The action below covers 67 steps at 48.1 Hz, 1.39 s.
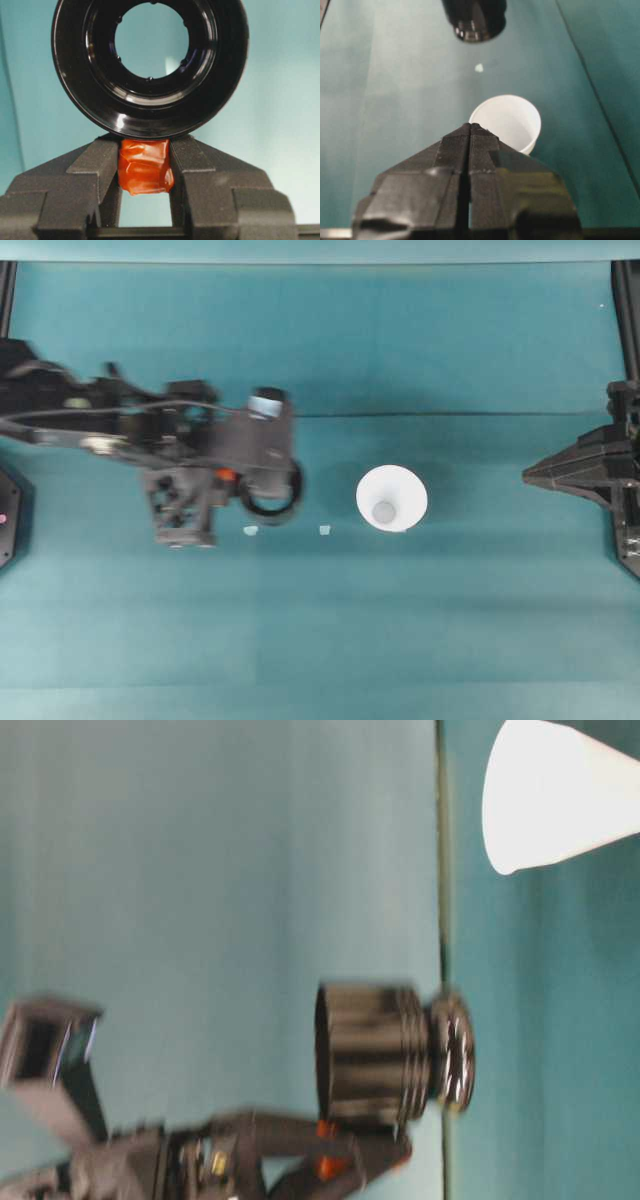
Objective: Put the paper cup into the moved red handle cup holder.
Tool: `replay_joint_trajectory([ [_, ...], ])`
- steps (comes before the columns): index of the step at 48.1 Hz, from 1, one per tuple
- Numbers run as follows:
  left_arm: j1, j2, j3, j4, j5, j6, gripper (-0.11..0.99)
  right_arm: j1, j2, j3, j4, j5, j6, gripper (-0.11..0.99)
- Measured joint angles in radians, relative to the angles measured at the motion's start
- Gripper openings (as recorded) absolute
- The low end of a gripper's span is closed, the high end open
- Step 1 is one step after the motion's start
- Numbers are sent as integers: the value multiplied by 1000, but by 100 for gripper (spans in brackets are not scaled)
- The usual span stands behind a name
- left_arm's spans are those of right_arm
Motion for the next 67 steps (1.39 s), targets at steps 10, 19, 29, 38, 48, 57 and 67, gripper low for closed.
replay_joint_trajectory([
  [10, 2, 87, -58, 0, -35, 52, 27, 0, 0, 2, 0, 0, 0, -11],
  [19, 2, 129, -57, 0, -67, 52, 27, 0, -3, 2, 0, 0, 0, -11],
  [29, 2, 155, -34, 0, -127, 55, 27, 0, -6, 0, 0, 0, 0, -11],
  [38, 11, 190, 15, 0, -190, 49, 27, 0, -8, 0, 0, 0, 0, -11],
  [48, 11, 225, 41, 0, -267, 52, 27, 0, -8, 2, 0, 0, 0, -11],
  [57, 11, 238, 41, 0, -295, 52, 27, 0, -8, 0, 0, 8, 2, -11],
  [67, 9, 242, 43, 2, -296, 52, 27, 0, -8, 2, 2, 14, 5, -11],
])
